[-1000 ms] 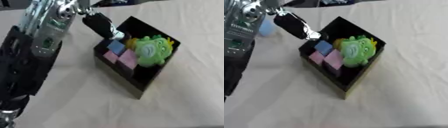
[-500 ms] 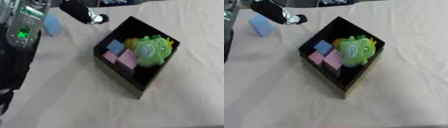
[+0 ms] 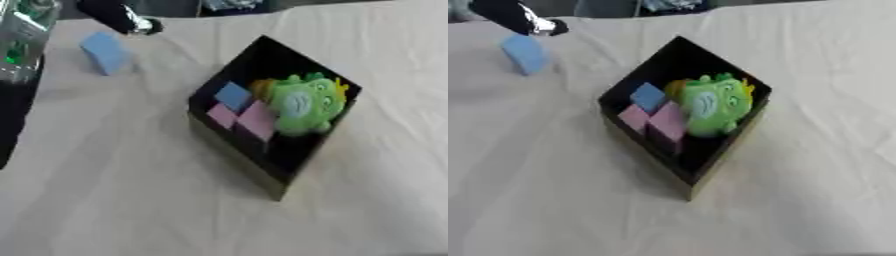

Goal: Pick up objects on the table and place them in the box.

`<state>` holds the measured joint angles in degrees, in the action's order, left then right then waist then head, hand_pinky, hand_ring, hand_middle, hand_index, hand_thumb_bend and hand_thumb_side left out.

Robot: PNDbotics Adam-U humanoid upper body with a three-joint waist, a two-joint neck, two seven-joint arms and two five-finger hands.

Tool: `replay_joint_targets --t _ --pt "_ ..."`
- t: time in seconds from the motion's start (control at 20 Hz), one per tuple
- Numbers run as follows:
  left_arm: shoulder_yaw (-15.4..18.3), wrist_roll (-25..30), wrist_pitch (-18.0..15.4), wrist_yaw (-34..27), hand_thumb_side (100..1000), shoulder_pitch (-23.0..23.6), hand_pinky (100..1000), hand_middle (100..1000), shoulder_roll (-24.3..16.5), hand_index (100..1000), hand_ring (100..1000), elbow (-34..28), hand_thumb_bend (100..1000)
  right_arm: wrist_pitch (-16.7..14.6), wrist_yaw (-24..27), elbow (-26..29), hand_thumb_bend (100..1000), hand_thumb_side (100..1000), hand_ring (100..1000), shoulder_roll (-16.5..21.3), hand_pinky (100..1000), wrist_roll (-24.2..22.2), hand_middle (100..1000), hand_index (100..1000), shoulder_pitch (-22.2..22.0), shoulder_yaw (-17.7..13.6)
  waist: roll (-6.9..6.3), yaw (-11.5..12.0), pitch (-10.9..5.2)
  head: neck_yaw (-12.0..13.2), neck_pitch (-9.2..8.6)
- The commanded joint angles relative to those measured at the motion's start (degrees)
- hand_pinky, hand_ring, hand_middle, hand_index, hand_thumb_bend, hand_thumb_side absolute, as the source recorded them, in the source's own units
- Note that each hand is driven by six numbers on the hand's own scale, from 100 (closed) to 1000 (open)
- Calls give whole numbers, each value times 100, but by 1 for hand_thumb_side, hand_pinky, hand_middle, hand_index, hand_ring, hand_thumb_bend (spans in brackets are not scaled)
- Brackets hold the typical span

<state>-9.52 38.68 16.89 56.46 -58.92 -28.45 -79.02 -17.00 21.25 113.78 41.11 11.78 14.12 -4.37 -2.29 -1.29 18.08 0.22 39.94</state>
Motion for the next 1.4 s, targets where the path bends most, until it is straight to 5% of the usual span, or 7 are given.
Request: replay_joint_targets --t 0.05,0.75,1.4 --pt "142 -177 181 90 417 -179 918 854 -194 915 931 480 584 -21 -42 81 100 553 804 174 872 6 559 759 39 -68 102 1 -106 43 -99" --pt "446 -762 670 121 432 -276 918 848 -93 918 932 2148 620 34 -106 81 100 555 804 112 873 -9 557 759 53 -44 57 -65 -3 147 -201" --pt "652 -1291 945 220 385 -374 917 870 -23 935 932 2735 566 62 -164 81 100 556 804 59 875 -34 553 759 62 -21 65 -112 95 230 -268"
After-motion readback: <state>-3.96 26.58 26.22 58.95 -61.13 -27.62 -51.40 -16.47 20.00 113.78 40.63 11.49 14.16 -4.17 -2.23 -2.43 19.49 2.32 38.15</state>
